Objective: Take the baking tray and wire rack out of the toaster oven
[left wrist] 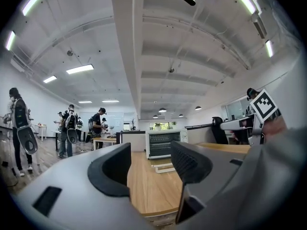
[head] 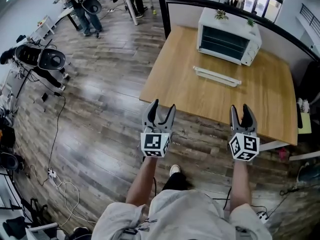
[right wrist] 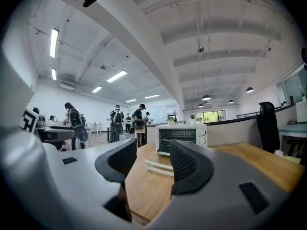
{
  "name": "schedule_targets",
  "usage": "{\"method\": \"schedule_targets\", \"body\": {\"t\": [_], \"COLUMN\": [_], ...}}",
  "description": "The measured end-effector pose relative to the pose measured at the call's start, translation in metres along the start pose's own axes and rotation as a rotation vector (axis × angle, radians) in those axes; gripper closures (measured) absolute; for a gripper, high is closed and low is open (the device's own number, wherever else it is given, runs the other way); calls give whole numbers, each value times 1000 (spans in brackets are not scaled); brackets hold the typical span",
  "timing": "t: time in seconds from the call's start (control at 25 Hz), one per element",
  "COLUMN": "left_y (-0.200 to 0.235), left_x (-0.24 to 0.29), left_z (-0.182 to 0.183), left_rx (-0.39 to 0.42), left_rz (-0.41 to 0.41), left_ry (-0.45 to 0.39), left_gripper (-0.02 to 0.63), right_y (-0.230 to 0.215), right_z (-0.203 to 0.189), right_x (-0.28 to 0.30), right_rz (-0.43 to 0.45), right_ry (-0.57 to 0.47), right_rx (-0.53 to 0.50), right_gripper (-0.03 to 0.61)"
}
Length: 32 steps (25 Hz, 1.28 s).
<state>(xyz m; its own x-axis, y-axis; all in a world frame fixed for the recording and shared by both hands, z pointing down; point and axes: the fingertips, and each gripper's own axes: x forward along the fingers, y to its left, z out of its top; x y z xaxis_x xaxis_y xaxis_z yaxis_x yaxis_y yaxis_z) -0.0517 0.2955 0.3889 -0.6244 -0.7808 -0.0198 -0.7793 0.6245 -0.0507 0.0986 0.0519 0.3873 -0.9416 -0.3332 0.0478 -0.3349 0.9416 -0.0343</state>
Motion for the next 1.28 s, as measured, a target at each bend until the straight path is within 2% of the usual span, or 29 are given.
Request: {"method": "schedule_targets", "body": {"t": [0.24, 0.52, 0.72, 0.92, 1.28], "left_y": [33, 44, 40, 29, 4], "left_x": [52, 92, 111, 132, 215], "left_z": [12, 35, 47, 42, 37], "left_rx": [-15, -8, -5, -2, 27], "left_rz": [-50, -110, -144, -175, -233], "left_ry": [-25, -66, -88, -91, -75], "left_gripper": [351, 351, 351, 351, 351], "right_y": [6, -1, -14, -33, -90], "right_z": [17, 42, 48, 41, 40], "right_x": [44, 60, 61, 69, 132], "right_rz": [-52, -122, -163, -191, -215], "right_ry": [-2, -39, -55, -60, -83], "right_rx": [-17, -23, -17, -13, 49], "right_gripper": [347, 347, 347, 347, 347]}}
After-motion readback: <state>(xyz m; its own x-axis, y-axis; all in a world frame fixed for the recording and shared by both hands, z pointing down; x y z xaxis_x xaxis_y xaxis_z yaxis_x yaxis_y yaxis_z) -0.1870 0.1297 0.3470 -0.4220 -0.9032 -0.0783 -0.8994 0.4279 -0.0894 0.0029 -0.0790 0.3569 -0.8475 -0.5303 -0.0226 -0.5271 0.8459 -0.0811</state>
